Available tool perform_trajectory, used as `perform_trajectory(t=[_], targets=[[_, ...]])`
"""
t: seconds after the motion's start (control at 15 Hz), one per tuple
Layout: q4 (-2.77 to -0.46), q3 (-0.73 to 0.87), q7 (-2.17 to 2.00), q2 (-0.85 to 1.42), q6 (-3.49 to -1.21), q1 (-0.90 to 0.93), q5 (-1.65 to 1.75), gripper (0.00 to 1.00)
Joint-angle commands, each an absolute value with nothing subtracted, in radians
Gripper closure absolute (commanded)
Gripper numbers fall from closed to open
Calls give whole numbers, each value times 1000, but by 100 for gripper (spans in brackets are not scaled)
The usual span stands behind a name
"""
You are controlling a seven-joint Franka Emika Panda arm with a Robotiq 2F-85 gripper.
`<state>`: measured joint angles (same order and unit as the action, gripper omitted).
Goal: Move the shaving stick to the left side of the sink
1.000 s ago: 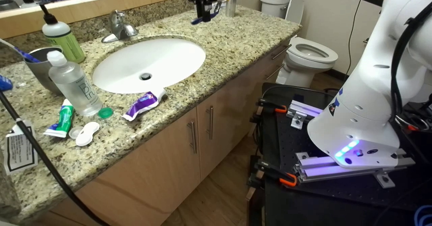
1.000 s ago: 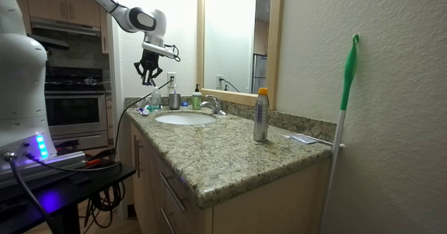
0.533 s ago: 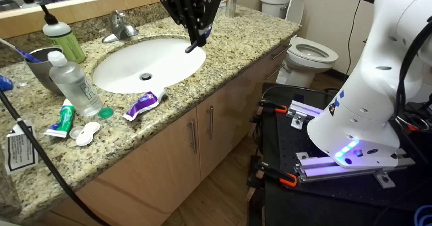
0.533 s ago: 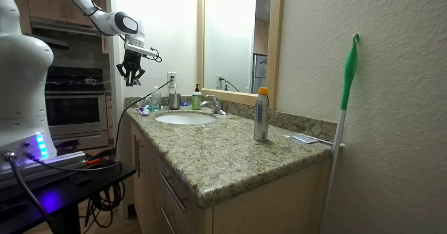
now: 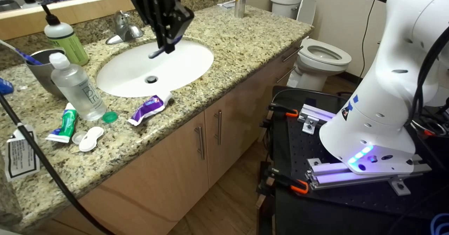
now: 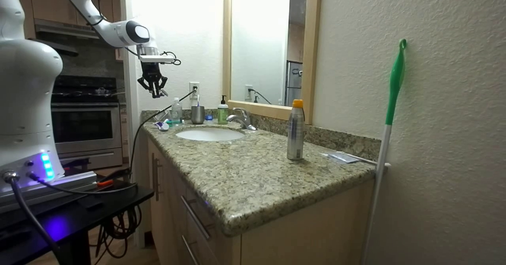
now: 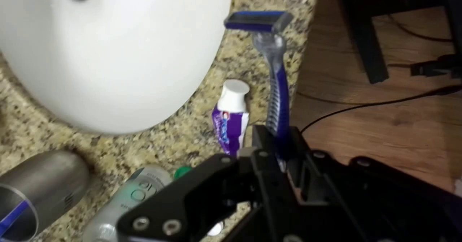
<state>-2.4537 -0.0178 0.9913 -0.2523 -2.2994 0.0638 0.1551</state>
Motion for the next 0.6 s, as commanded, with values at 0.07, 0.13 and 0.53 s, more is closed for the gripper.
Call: perform_trajectory(t=[0.07,0.13,0.53], targets=[[-2452,-30,932,-235,-2360,90,195,84],[-2452,-38,914,-224,-2370,94,207,84],[-2454,-49,888,-146,-2498,78,300,96]])
